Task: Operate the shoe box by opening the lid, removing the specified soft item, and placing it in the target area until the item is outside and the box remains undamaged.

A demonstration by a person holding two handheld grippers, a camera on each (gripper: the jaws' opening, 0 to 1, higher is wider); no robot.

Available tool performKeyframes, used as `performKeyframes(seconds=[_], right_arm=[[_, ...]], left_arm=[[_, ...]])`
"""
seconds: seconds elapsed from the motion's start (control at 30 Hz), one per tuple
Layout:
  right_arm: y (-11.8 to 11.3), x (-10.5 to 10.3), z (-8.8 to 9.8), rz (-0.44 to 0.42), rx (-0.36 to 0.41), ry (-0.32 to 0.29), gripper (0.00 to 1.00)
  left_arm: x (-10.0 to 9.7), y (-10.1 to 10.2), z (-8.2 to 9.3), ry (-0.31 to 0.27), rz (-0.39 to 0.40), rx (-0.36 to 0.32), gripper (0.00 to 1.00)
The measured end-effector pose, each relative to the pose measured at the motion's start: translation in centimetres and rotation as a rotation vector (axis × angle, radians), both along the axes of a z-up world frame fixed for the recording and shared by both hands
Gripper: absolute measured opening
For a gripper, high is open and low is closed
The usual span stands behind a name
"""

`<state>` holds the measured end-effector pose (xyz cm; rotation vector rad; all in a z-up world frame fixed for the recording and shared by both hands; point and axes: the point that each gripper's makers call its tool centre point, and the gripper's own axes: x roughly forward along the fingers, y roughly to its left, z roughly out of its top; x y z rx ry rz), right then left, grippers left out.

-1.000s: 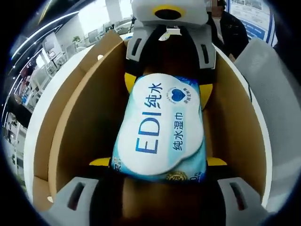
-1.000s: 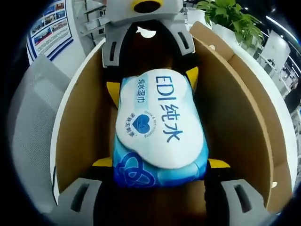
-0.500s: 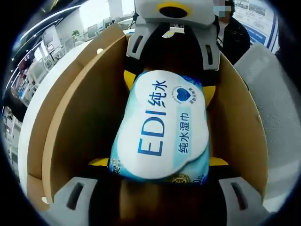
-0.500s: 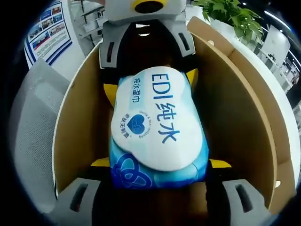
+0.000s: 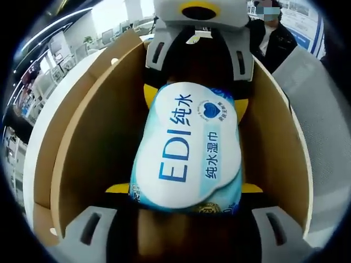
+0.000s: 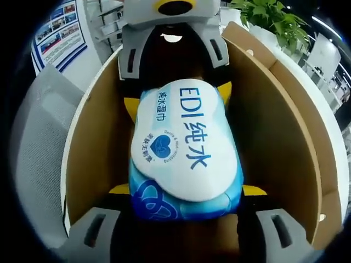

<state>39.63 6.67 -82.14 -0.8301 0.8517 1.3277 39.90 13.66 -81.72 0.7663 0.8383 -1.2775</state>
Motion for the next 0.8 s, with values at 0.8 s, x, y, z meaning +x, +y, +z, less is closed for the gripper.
performKeyframes(seconds=[0.8], right_arm=[[0.2,1.1,3.7,0.064,-0.070,-0.174,0.66]], left_arm=[[0.7,0.5,3.2,-0.149,0.060,0.030,0.68]])
